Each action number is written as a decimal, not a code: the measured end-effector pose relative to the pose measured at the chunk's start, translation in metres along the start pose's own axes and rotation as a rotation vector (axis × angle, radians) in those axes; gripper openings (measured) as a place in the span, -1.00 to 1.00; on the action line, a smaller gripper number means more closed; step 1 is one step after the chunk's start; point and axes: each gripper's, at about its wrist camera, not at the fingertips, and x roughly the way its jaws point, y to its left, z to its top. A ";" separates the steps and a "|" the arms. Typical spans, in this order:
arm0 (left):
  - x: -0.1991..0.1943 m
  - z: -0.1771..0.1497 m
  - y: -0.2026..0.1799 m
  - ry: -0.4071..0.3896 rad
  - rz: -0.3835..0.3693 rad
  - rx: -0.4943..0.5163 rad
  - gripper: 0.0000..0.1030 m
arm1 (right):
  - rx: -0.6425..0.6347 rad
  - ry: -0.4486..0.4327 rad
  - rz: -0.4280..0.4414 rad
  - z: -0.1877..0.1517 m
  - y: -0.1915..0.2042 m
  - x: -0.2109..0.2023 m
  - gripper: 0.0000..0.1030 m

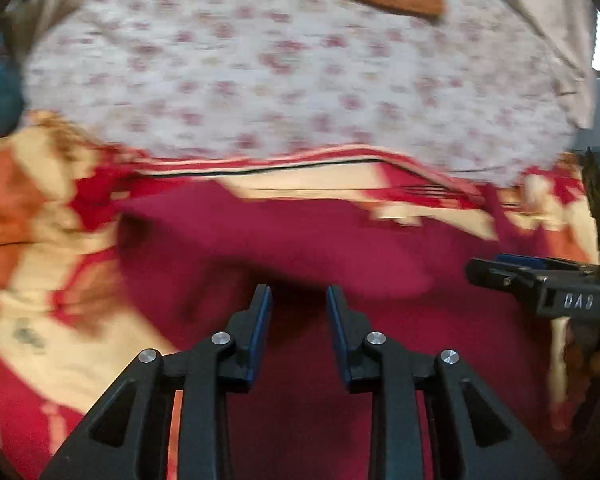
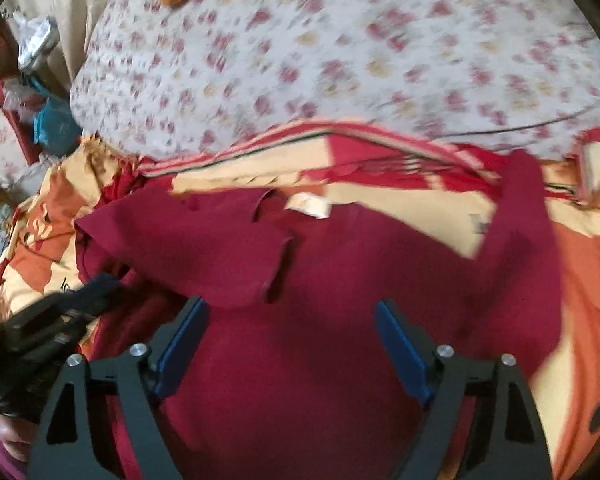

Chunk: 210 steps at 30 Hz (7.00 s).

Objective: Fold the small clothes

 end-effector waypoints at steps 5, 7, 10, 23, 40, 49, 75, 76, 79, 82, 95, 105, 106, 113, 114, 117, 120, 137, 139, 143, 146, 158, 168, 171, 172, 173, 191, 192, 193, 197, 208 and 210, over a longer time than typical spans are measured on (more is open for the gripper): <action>0.030 -0.013 0.054 0.104 0.195 -0.100 -0.85 | 0.015 0.125 0.043 0.013 0.016 0.074 -0.20; 0.039 -0.020 0.072 0.131 0.197 -0.152 -0.85 | -0.014 0.078 -0.013 0.014 0.022 0.079 -0.86; 0.037 -0.026 0.082 0.106 0.183 -0.198 -0.85 | -0.019 0.020 0.018 0.017 0.023 0.056 -0.90; 0.022 -0.030 0.074 0.110 0.108 -0.259 -0.85 | 0.051 -0.001 -0.233 0.001 -0.071 -0.021 -0.90; 0.015 -0.008 0.050 0.070 0.086 -0.229 -0.85 | -0.045 -0.005 -0.177 -0.003 -0.038 -0.014 -0.24; 0.041 -0.010 0.044 0.134 0.139 -0.143 -0.70 | -0.012 0.045 -0.152 -0.005 -0.053 0.004 -0.26; 0.031 0.001 0.030 0.107 0.067 -0.174 -0.70 | 0.226 0.167 -0.385 0.090 -0.182 0.064 0.13; 0.031 0.001 0.031 0.106 0.071 -0.174 -0.70 | 0.237 0.182 -0.393 0.088 -0.187 0.070 0.06; 0.030 0.001 0.034 0.105 0.079 -0.180 -0.70 | 0.238 0.132 -0.404 0.084 -0.191 0.068 -0.55; 0.027 0.002 0.038 0.101 0.076 -0.197 -0.70 | 0.241 0.082 -0.349 0.081 -0.190 0.049 -0.79; -0.016 0.009 0.055 0.014 0.074 -0.253 -0.70 | 0.150 -0.402 0.146 0.079 -0.129 -0.175 -0.79; -0.034 0.013 0.071 -0.027 0.070 -0.301 -0.70 | -0.210 -0.169 0.331 0.080 0.041 -0.086 -0.79; -0.033 0.012 0.073 -0.024 0.071 -0.304 -0.70 | -0.221 -0.145 0.333 0.076 0.052 -0.070 -0.79; -0.020 0.008 0.083 0.008 0.061 -0.325 -0.70 | -0.280 0.044 0.339 0.029 0.113 0.047 -0.71; -0.018 0.008 0.083 0.013 0.054 -0.328 -0.70 | -0.286 0.081 0.330 0.021 0.117 0.061 -0.60; -0.013 0.010 0.079 0.023 0.015 -0.329 -0.70 | -0.253 0.199 0.327 0.002 0.115 0.079 -0.04; -0.013 0.015 0.074 0.014 -0.036 -0.330 -0.70 | -0.264 0.153 0.329 -0.003 0.101 0.051 0.17; 0.049 0.023 0.061 0.083 -0.060 -0.377 -0.87 | 0.192 0.005 -0.028 -0.022 -0.130 -0.041 0.45; 0.045 0.022 0.060 0.060 -0.066 -0.369 -1.00 | 0.221 0.030 0.028 -0.024 -0.133 -0.025 0.45; 0.022 0.028 0.059 -0.017 -0.063 -0.345 -1.00 | 0.223 0.040 0.072 -0.021 -0.124 -0.001 -0.52; 0.001 0.028 0.057 -0.103 -0.047 -0.299 -1.00 | 0.162 -0.054 0.025 -0.007 -0.116 -0.019 -0.69; 0.043 0.009 0.061 0.068 -0.003 -0.308 -1.00 | 0.219 -0.045 -0.113 -0.011 -0.139 -0.029 -0.02; 0.033 -0.001 0.050 0.065 0.061 -0.260 -0.98 | 0.153 0.045 -0.036 -0.052 -0.108 -0.029 -0.65; 0.030 -0.004 0.047 0.051 0.089 -0.238 -0.97 | 0.137 0.018 -0.070 -0.053 -0.111 -0.041 -0.71; 0.029 -0.004 0.047 0.050 0.091 -0.236 -0.97 | 0.132 0.026 -0.102 -0.052 -0.113 -0.039 -0.71; 0.029 -0.005 0.047 0.052 0.094 -0.236 -0.97 | 0.130 0.042 -0.117 -0.053 -0.116 -0.036 -0.71; -0.012 -0.012 0.033 -0.014 0.147 -0.158 -0.97 | 0.100 0.084 -0.124 -0.052 -0.088 -0.036 -0.13; -0.016 -0.013 0.033 -0.017 0.150 -0.153 -0.97 | 0.097 0.085 -0.125 -0.053 -0.087 -0.036 -0.13; -0.020 -0.015 0.032 -0.021 0.154 -0.148 -0.97 | 0.095 0.070 -0.120 -0.054 -0.086 -0.041 -0.12; -0.033 -0.022 0.031 -0.027 0.160 -0.136 -0.96 | 0.105 0.022 -0.075 -0.057 -0.085 -0.072 0.02; -0.082 -0.063 0.021 0.010 0.031 -0.112 -0.65 | -0.052 -0.032 0.132 -0.091 -0.065 -0.182 0.43; -0.094 -0.079 0.019 0.033 -0.022 -0.115 -0.61 | -0.080 -0.012 0.179 -0.106 -0.060 -0.192 0.46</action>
